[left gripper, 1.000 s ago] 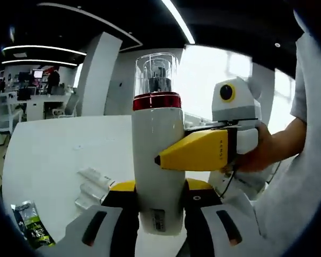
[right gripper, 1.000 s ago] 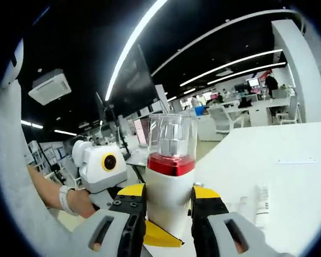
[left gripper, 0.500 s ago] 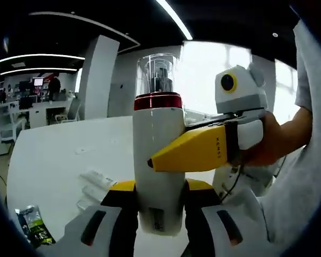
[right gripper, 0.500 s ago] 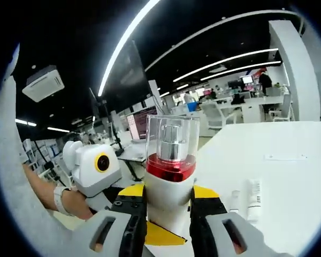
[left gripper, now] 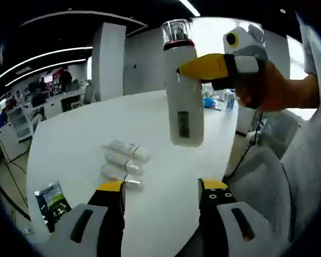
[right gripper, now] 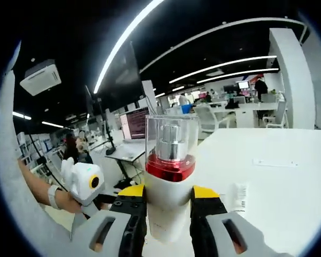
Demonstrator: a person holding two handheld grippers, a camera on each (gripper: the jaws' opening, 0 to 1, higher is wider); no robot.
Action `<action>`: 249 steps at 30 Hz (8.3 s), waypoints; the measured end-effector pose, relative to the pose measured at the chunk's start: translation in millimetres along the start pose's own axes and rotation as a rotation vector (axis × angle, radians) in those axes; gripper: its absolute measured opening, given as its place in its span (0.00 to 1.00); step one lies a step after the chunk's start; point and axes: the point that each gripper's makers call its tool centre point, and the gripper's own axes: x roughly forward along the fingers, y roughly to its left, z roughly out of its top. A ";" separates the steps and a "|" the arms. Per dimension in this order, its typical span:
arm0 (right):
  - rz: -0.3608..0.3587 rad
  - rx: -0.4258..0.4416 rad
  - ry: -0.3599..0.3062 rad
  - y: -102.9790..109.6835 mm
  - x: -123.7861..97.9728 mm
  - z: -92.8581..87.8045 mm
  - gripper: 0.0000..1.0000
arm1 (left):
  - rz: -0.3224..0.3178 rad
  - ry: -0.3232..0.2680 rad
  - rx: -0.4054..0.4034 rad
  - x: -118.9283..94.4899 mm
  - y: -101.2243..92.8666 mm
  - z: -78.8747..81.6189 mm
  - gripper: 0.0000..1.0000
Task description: Arrange the skincare products in the storage area until every visible bottle or jar stands upright without overlapping.
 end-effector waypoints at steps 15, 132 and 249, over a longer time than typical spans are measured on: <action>-0.092 -0.019 -0.008 -51.8 3.9 21.3 0.23 | 0.185 0.261 0.039 -25.5 41.5 -93.9 0.63; -0.287 -0.140 0.041 -306.2 160.5 -57.3 0.24 | 0.296 0.355 -0.005 -31.4 66.5 -125.6 0.45; -0.136 0.140 0.134 -74.8 32.9 -61.4 0.17 | 0.189 0.235 -0.234 -24.6 59.5 -103.5 0.57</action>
